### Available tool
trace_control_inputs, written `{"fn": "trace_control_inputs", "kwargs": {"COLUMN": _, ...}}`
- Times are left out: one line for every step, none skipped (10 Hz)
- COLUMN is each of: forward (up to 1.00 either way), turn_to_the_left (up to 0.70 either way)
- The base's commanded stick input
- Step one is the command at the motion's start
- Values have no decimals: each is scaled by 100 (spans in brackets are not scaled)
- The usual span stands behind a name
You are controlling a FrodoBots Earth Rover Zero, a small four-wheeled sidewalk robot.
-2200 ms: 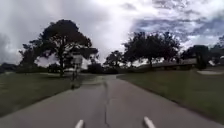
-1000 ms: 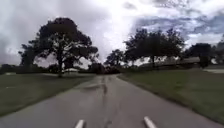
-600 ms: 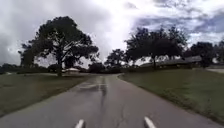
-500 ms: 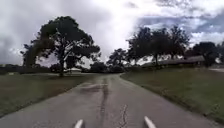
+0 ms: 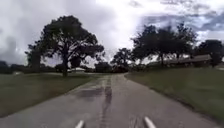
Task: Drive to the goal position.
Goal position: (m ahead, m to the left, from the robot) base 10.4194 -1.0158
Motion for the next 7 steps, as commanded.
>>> {"fn": "trace_control_inputs", "kwargs": {"forward": 70, "turn_to_the_left": 0}}
{"fn": "trace_control_inputs", "kwargs": {"forward": 70, "turn_to_the_left": 0}}
{"fn": "trace_control_inputs", "kwargs": {"forward": 70, "turn_to_the_left": 0}}
{"fn": "trace_control_inputs", "kwargs": {"forward": 70, "turn_to_the_left": 0}}
{"fn": "trace_control_inputs", "kwargs": {"forward": 70, "turn_to_the_left": 0}}
{"fn": "trace_control_inputs", "kwargs": {"forward": 70, "turn_to_the_left": 0}}
{"fn": "trace_control_inputs", "kwargs": {"forward": 70, "turn_to_the_left": 0}}
